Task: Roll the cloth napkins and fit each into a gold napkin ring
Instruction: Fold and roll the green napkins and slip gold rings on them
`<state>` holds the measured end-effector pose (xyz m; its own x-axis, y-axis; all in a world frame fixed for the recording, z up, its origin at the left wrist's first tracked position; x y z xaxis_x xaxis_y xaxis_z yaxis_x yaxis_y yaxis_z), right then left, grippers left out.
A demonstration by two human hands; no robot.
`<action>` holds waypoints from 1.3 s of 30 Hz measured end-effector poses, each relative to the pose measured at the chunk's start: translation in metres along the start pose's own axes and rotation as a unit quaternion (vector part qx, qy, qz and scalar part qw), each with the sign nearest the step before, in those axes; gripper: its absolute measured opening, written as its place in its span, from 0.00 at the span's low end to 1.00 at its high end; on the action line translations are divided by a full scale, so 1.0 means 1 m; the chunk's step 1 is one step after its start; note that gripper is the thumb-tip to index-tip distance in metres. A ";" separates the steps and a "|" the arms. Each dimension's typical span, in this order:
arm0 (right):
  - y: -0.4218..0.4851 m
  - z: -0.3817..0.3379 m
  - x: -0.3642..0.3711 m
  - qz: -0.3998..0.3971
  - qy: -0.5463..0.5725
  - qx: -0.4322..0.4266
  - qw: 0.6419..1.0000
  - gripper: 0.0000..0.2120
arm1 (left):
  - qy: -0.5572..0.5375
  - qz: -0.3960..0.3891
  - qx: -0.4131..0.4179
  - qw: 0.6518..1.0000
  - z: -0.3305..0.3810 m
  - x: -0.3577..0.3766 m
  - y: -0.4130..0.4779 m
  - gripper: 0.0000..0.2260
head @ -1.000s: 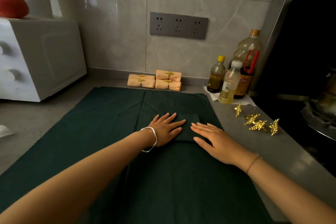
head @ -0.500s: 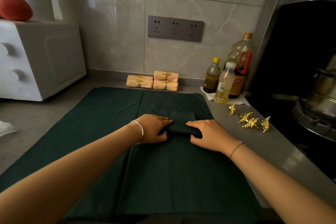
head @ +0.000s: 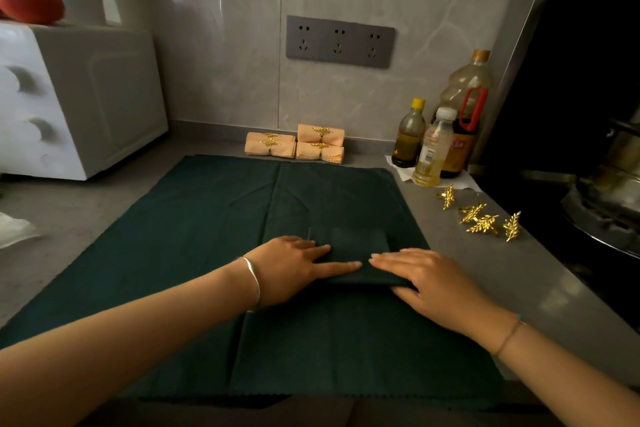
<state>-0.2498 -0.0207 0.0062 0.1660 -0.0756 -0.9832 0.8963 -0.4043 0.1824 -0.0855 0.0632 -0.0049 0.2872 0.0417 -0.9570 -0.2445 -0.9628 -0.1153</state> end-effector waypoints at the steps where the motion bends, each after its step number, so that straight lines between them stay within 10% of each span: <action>1: -0.002 0.002 0.003 0.007 0.012 -0.006 1.000 0.25 | 0.001 -0.013 -0.002 1.000 0.001 0.004 -0.001 0.32; 27: 0.003 0.040 0.013 0.149 0.207 0.071 0.964 0.09 | -0.200 0.236 -0.086 0.947 -0.039 0.003 -0.015 0.11; 39: 0.025 0.051 0.024 0.084 0.350 0.214 0.908 0.11 | -0.470 0.056 -0.175 0.863 -0.065 0.011 0.004 0.06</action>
<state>-0.2447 -0.0791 -0.0128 0.6405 0.3683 -0.6739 0.6175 -0.7687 0.1668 -0.0227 0.0420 0.0015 -0.6384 -0.0162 -0.7695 0.1201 -0.9896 -0.0788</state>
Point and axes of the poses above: each hand's wrist, its own y-axis towards the middle knuckle, its own x-axis out of the palm, z = x × y, the point moved 5 cm from there along y, towards the middle knuckle, and after that the axes turned 1 degree about -x, right-handed, at the moved point
